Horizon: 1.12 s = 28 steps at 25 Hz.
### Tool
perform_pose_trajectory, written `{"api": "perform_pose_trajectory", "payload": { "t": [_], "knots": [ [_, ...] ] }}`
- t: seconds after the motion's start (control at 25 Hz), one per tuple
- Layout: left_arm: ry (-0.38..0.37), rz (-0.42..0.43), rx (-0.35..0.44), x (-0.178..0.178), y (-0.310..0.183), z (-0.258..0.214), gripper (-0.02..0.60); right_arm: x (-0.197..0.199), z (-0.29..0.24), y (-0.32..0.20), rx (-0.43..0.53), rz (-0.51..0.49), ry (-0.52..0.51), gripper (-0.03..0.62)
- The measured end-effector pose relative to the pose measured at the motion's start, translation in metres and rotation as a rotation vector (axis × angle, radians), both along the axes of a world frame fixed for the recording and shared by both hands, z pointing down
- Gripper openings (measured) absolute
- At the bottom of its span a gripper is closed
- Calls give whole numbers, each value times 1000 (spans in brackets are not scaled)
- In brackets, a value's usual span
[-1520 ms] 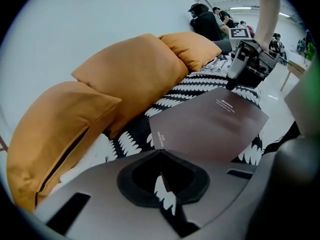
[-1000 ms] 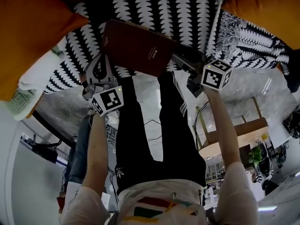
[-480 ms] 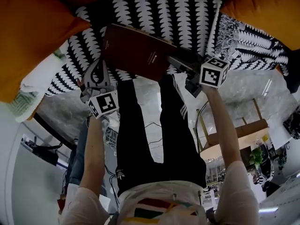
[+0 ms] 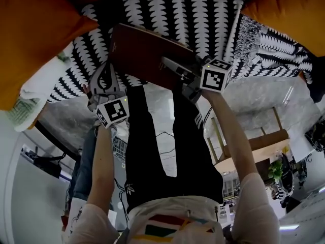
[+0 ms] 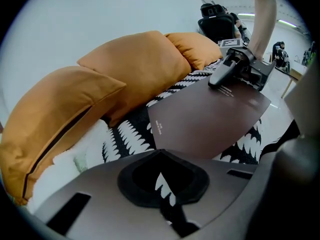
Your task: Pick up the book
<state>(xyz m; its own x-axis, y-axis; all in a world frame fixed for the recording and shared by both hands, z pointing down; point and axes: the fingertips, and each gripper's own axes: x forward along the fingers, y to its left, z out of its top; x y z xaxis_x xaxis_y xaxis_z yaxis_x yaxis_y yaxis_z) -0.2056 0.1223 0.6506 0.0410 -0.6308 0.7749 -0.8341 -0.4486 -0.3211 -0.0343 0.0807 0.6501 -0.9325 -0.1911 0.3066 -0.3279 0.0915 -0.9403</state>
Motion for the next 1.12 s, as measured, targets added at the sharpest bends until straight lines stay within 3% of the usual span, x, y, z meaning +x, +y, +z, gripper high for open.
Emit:
{"api": "perform_pose_trajectory", "payload": {
  "t": [0.2, 0.32, 0.56, 0.68, 0.76, 0.88, 1.12],
  "knots": [
    [-1, -32, 6, -3, -2, 1, 5, -5, -15, 1, 33, -66, -69, 205],
    [-8, -43, 1, -5, -2, 1, 5, -11, -28, -3, -13, -32, -130, 162],
    [-47, -59, -24, -11, -4, 1, 5, -18, -43, -11, 5, -23, -86, 153],
    [-76, -106, -16, -12, -13, -6, 5, -20, -54, -10, 42, -43, -48, 152],
    [-61, -126, 13, -3, -30, -20, 5, -19, -66, -12, 70, -62, -19, 152],
    [-13, -84, 82, 26, -65, -58, 5, -13, -96, -21, 104, -54, 29, 152],
    [63, 13, 279, 60, -137, -167, 5, 14, -192, -76, 264, 60, 110, 152]
  ]
}}
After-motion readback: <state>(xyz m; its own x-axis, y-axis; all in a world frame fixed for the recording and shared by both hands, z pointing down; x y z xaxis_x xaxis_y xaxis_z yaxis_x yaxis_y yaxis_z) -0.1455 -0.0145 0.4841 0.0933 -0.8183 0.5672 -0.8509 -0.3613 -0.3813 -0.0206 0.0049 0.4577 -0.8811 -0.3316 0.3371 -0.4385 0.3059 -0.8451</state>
